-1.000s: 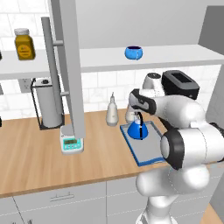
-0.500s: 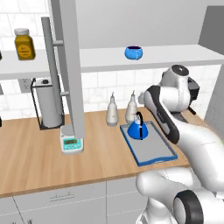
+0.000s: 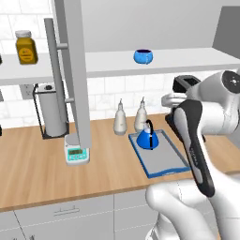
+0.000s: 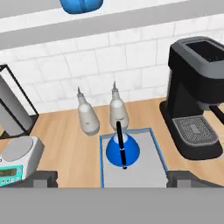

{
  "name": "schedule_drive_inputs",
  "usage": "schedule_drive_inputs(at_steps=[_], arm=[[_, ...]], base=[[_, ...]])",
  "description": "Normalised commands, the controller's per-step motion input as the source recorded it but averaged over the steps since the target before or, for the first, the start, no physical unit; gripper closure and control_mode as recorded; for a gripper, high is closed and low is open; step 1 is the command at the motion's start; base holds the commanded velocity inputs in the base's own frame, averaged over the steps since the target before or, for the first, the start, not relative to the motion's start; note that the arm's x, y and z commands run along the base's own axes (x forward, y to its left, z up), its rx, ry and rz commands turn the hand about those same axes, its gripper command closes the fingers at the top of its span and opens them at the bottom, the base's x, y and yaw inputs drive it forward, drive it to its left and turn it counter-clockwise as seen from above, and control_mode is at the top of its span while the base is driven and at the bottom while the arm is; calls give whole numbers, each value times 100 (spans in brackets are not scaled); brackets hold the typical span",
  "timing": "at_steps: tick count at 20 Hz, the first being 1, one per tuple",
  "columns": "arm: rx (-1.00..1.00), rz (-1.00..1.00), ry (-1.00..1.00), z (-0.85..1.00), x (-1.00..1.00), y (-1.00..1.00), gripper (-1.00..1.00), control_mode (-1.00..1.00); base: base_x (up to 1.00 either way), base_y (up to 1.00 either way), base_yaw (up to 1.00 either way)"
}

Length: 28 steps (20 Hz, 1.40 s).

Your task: Pick the kettle from the counter and place it on the tray. Then pick the mug from the cabinet and place it on the tray. Then close the cabinet doors.

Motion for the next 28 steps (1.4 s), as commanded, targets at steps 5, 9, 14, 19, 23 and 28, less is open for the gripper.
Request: schedule_drive_inputs(at_steps=[5, 9, 14, 19, 23, 28], arm=[[-16, 0, -12, 100, -1, 29, -100, -100], [-13, 0, 0, 89, 33, 22, -100, -100], [-7, 0, 9, 6, 38, 3, -100, -100], [-1, 0, 4, 0, 40, 0, -100, -100], [0, 10, 2, 0, 48, -22, -100, -100], [0, 3, -1, 0, 59, 0, -100, -100]], base=[[0, 0, 0], [0, 0, 0], [0, 0, 0], [0, 0, 0], [0, 0, 0], [0, 0, 0]])
